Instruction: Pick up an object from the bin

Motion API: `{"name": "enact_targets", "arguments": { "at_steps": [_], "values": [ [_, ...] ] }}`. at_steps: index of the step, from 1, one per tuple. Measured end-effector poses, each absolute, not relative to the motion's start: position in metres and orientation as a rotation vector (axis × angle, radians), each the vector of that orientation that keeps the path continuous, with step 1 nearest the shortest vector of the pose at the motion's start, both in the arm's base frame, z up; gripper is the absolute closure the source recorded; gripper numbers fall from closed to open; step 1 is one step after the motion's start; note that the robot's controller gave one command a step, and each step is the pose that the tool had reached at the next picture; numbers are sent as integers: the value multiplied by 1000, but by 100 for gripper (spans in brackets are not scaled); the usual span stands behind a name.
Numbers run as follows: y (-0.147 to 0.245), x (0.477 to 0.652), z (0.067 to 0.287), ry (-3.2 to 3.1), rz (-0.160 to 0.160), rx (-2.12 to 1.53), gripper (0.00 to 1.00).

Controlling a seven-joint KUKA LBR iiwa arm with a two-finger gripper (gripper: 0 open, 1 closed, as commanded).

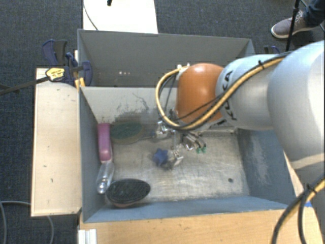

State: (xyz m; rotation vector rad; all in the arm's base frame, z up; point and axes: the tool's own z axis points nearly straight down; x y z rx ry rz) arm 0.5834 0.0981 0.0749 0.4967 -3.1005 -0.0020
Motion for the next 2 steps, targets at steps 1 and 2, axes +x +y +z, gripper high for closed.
{"name": "enact_targets", "arguments": {
  "at_steps": [1, 2],
  "values": [
    [97, 586, 79, -3108, -1, 494, 100],
    [139, 576, 256, -3044, -1, 827, 100]
  ]
}}
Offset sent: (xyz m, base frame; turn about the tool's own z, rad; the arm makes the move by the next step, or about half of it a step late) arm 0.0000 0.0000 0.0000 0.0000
